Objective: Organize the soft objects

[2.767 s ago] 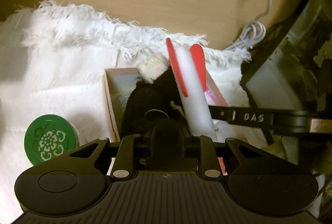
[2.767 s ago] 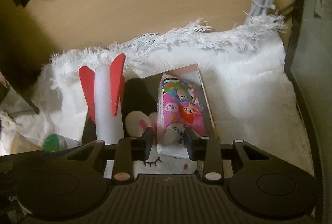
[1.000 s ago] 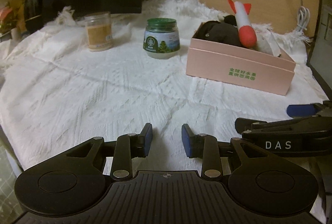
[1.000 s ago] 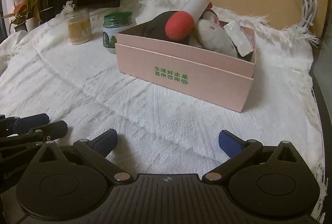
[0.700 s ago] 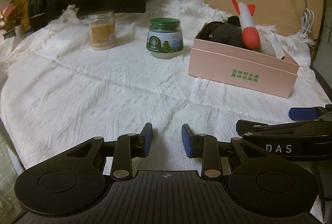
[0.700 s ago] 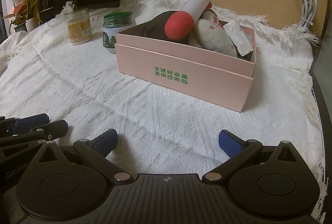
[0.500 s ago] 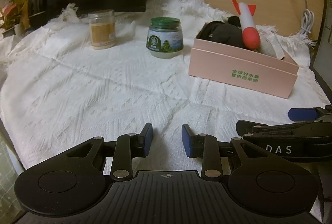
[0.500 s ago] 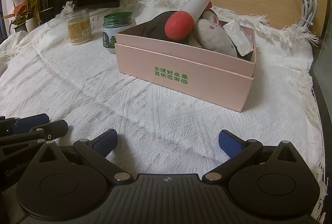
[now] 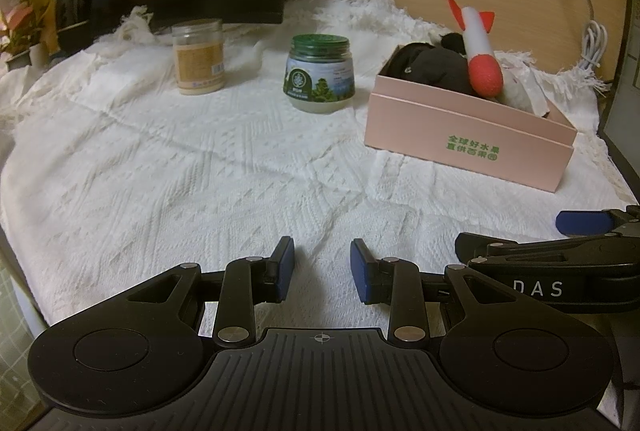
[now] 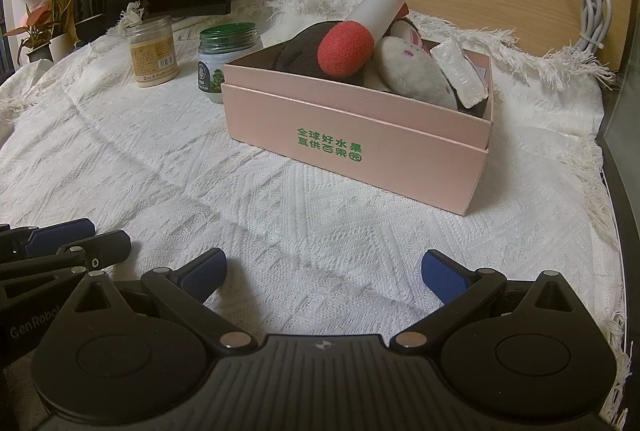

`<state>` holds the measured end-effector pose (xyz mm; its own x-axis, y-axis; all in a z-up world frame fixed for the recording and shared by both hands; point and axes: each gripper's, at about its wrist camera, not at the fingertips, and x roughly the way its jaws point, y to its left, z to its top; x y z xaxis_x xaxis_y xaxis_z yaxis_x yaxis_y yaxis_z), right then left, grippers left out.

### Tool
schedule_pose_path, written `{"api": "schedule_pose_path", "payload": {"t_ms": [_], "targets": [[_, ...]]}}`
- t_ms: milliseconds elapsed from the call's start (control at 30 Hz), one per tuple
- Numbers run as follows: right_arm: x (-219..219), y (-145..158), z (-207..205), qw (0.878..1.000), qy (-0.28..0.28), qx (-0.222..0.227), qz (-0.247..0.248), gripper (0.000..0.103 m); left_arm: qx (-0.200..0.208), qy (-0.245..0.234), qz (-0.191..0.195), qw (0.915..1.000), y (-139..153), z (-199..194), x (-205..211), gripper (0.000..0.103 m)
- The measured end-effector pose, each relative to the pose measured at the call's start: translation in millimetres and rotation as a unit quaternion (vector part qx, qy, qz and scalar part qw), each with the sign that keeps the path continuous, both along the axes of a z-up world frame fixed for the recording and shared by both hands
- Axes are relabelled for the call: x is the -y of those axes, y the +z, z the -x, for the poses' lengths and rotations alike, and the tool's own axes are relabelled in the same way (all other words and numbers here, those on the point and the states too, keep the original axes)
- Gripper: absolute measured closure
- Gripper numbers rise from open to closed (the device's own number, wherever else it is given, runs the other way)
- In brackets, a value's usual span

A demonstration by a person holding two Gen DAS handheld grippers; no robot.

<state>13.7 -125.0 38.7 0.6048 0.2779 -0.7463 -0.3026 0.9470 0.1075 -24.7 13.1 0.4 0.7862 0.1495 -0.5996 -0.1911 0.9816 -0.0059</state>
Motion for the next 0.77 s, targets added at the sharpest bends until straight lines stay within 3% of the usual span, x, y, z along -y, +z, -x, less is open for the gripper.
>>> {"api": "schedule_pose_path", "payload": {"t_ms": [767], "targets": [[0.2, -0.1, -0.1, 1.0, 0.0, 0.0, 0.0, 0.0, 0.0, 0.004, 0.0, 1.0, 0.2, 1.5, 2.8, 0.07]]}}
